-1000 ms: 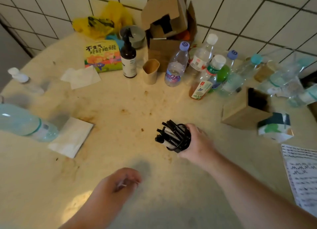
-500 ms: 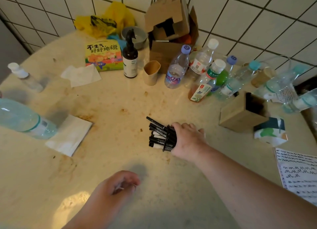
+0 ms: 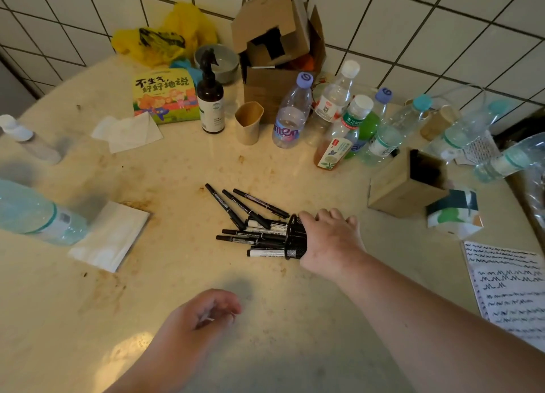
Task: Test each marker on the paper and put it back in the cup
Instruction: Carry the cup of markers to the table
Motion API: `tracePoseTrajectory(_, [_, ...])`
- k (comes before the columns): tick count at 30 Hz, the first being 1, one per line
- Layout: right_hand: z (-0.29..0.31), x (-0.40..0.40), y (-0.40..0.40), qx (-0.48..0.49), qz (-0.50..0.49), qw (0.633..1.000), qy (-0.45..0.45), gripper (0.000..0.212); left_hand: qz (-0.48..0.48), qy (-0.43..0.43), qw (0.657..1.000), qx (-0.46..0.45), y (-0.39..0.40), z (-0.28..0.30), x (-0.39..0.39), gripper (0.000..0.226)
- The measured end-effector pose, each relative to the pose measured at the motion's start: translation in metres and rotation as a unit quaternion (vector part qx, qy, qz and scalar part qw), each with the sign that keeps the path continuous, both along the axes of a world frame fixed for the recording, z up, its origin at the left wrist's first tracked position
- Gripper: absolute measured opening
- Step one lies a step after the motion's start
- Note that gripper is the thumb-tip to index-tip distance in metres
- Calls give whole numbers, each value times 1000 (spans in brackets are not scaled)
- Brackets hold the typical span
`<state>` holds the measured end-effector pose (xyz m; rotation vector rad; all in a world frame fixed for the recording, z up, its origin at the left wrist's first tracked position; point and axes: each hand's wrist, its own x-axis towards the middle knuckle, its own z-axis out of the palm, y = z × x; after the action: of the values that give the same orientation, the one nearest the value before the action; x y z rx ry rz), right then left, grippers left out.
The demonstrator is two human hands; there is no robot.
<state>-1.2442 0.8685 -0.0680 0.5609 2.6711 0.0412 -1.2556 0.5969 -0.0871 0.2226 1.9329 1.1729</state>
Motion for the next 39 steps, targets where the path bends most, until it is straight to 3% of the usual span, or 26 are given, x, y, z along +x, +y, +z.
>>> tracePoseTrajectory(15, [-5, 48, 32, 14, -42, 999, 22, 72, -30, -8, 999, -24, 15, 3, 11, 35])
tracePoseTrajectory(19, [-8, 64, 44, 3, -66, 997, 32, 79, -43, -14, 999, -27, 21, 5, 12, 29])
tracePoseTrajectory(22, [-7, 75, 53, -36, -120, 990, 59, 90, -53, -4, 998, -30, 24, 6, 13, 39])
tracePoseTrajectory(25, [-10, 84, 60, -166, -239, 950, 117, 98, -68, 0, 997, -31, 29, 9, 14, 38])
tracePoseTrajectory(28, [-15, 95, 65, -325, -343, 854, 215, 84, -72, 8, 997, -38, 33, 10, 19, 37])
tracePoseTrajectory(30, [-18, 98, 63, -368, -360, 817, 259, 78, -71, 14, 997, -39, 34, 12, 22, 31])
tracePoseTrajectory(34, [-32, 102, 62, -410, -348, 782, 316, 87, -69, 13, 996, -48, 42, 16, 30, 26])
tracePoseTrajectory(37, [-47, 111, 66, -430, -347, 776, 302, 87, -83, 14, 995, -52, 48, 19, 36, 25])
tracePoseTrajectory(39, [-54, 120, 67, -446, -351, 771, 290, 85, -95, 18, 994, -58, 50, 17, 38, 36])
